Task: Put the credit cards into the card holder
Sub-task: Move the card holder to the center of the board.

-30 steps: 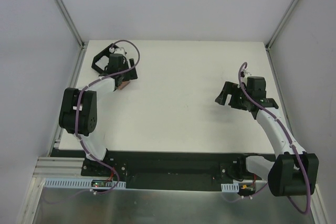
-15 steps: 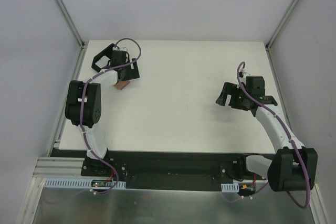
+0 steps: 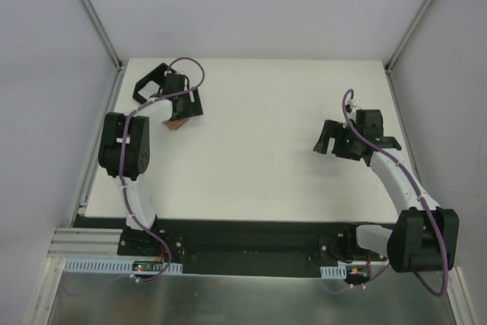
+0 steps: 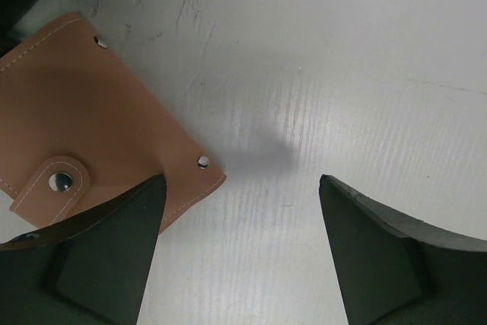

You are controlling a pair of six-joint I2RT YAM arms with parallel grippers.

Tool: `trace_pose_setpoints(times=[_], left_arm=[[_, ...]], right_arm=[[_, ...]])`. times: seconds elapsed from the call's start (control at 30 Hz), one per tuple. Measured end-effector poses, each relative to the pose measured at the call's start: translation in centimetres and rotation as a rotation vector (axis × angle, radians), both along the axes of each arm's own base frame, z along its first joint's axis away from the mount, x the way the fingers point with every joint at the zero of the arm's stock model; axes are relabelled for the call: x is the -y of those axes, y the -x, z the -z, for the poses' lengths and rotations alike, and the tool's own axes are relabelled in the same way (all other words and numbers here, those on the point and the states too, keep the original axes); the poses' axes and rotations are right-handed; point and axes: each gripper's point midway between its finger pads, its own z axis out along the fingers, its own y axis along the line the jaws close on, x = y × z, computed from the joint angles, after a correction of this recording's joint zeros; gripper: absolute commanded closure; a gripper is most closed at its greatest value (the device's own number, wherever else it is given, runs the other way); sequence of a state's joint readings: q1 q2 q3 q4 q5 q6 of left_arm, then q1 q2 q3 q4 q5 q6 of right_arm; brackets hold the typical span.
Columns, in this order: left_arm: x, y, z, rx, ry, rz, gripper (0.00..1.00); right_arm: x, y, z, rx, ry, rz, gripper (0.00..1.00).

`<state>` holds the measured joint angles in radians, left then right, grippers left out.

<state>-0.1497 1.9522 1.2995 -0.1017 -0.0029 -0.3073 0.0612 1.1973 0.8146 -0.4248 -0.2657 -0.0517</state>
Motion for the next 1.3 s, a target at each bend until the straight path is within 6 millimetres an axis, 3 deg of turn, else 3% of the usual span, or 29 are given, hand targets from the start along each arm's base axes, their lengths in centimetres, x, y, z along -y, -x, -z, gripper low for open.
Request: trace_pose_setpoints(times=[0.23,0.43,0.57,0.73,0.87,1.03,1.2,1.3], left_arm=[[1.0,1.4,0.1,0.008,0.023,0.042,0.22],[5.0,4.8,-0.1,-0.012,0.052,0.154,0.23],[8.0,8.0,-0.3,-0.039,0.092,0.248,0.22],[12.2,14.0,-0.6,-0.098,0.130,0.385,0.19],[13.3,16.7,-2.5,-0.092,0.141,0.440,0.13],[12.1,14.7,-8.1,0.066,0.103,0.435,0.02],[10.2,8.8,-14.8,0.266,0.026,0.426,0.01],[6.7,4.7,-16.9,0.325,-0.015,0.371,0.01]], right_arm=[[0.0,-0.3,-0.3,0.007,0.000,-0.001,0.03],[0.0,-0.3,-0.2,0.004,0.000,0.000,0.03],[0.0,-0.2,-0.2,0.003,0.001,0.000,0.03],[0.0,-0.1,-0.5,0.010,0.000,0.001,0.03],[0.0,-0.1,-1.0,0.027,-0.001,0.001,0.03],[0.1,-0.1,-1.3,0.039,-0.002,0.004,0.03],[0.2,-0.1,-1.3,0.039,-0.002,0.005,0.02],[0.2,-0.1,-1.4,0.043,0.000,0.006,0.02]])
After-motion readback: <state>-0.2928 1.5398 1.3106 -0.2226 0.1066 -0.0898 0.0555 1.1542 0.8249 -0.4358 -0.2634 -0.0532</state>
